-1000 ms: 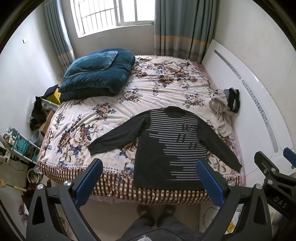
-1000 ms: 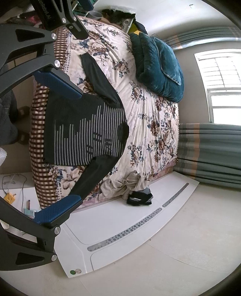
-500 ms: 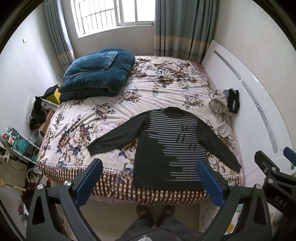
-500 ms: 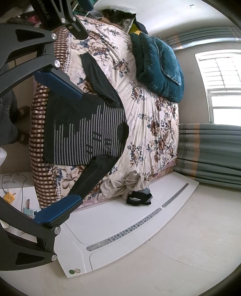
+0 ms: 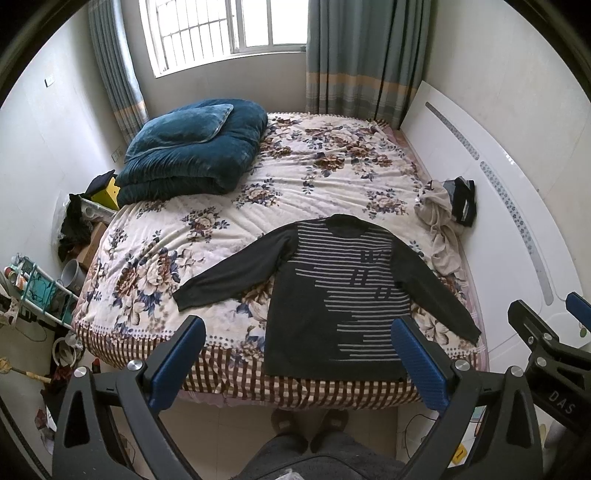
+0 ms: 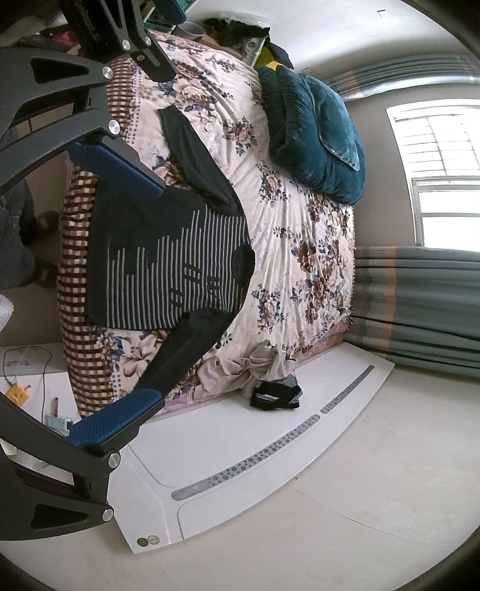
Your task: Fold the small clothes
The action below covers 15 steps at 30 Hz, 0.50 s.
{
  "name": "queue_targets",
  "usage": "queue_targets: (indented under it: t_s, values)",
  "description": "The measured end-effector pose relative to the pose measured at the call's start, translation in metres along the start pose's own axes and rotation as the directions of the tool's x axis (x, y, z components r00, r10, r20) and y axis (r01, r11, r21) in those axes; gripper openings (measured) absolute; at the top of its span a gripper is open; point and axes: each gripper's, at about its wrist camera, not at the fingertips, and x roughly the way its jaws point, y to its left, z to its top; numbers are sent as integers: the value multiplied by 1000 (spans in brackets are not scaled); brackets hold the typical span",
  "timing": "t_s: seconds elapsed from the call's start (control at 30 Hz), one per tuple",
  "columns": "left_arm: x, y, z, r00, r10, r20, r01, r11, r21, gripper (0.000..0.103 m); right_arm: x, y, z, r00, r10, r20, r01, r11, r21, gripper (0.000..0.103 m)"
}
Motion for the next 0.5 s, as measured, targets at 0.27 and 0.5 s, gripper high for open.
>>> queue_targets:
  t_s: [0.27,0.5]
  values:
    - [-3,-1,3,1000,3,3,-3,1000,1,103,-4,1,5,1000,3,2,-3,1000,1,103]
    - [-7,-1,14,1000,9,15,-9,1000,-5,103,-18,6,16,1000,3,9,-3,1000,0,103]
